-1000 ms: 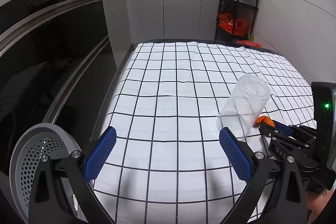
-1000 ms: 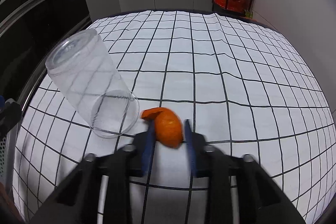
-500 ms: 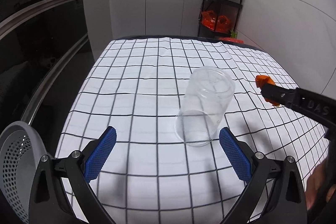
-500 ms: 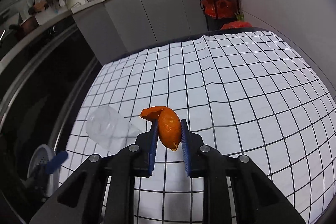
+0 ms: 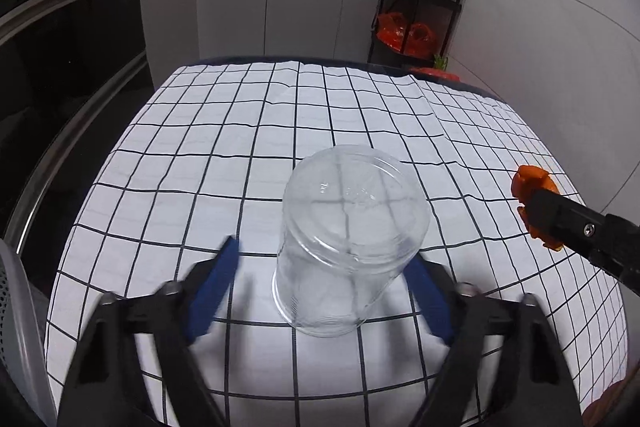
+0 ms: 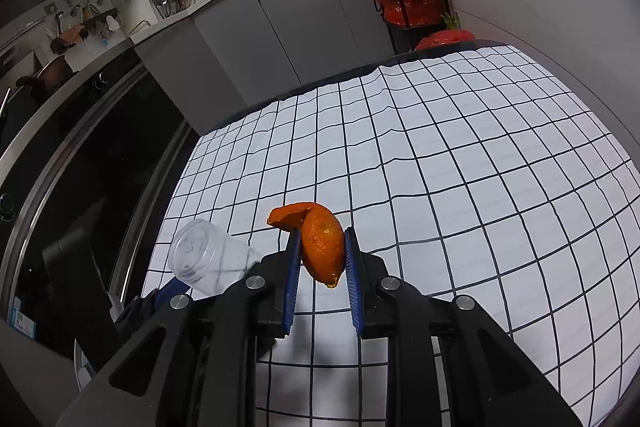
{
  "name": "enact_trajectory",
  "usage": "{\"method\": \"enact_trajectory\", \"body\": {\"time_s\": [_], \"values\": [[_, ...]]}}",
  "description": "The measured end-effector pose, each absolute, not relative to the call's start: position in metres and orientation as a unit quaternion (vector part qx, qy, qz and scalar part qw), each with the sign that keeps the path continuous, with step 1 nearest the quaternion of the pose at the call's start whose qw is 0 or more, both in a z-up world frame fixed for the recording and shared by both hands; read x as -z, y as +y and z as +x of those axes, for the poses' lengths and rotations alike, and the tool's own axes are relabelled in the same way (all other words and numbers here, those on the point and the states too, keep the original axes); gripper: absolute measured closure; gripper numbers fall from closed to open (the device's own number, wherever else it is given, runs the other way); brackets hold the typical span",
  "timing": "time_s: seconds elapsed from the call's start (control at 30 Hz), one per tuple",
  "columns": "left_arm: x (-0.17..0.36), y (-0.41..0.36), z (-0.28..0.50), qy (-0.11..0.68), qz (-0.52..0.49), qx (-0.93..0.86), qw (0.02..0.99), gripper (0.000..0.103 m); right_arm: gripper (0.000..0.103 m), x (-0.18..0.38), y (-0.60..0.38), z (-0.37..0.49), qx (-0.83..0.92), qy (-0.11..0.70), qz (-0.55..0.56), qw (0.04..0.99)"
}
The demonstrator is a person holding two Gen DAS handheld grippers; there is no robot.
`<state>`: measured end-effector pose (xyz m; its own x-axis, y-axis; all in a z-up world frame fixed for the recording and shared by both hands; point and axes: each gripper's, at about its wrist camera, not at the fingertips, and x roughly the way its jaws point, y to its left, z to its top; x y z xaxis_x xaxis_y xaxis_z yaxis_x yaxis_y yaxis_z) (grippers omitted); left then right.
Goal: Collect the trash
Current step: 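Grasp the orange peel with the right tool while the left tool grasps the clear cup, then carry the cup with the left tool over the wastebasket while the right tool carries the peel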
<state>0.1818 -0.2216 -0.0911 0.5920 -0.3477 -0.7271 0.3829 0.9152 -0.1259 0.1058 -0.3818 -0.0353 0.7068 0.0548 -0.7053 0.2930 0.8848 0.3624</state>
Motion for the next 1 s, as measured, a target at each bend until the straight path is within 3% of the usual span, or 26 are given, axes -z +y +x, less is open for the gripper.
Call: {"method": "enact_trajectory", "body": {"time_s": [0.07,0.47,0.77,1.0], "values": [[0.092,-0.220,0.182,0.406,0.023,0.205,0.890,0.047,0.082,0.036,-0.382,0.106,0.065,0.379,0.232,0.894],[0.042,-0.138,0.144,0.362,0.035,0.162,0.918,0.048,0.082,0.011,-0.334,0.108,0.019,0.365,0.210,0.907],[-0.009,-0.027,0.114,0.318,0.047,0.077,0.944,0.048,0.082,-0.009,-0.234,0.117,-0.073,0.353,0.195,0.912],[-0.009,0.052,0.096,0.319,0.056,-0.003,0.946,0.048,0.082,0.003,-0.144,0.125,-0.147,0.379,0.158,0.900]]}}
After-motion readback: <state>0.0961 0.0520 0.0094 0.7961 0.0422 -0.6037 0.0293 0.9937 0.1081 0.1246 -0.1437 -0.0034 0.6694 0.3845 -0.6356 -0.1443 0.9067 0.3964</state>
